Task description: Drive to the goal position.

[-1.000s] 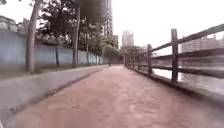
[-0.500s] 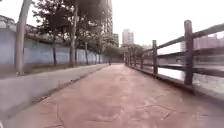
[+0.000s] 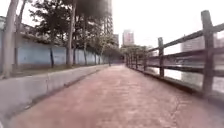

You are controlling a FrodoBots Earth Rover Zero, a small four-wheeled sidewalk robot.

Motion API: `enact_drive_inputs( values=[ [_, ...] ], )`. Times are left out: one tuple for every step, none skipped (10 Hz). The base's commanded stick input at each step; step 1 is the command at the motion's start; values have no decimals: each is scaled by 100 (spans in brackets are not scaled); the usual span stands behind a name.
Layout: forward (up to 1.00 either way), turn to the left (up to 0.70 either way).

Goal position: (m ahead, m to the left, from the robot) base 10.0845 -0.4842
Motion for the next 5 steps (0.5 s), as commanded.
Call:
enact_drive_inputs(
  values=[
    [100, 0],
    [100, 0],
    [100, 0],
    [100, 0],
    [100, 0]
  ],
)
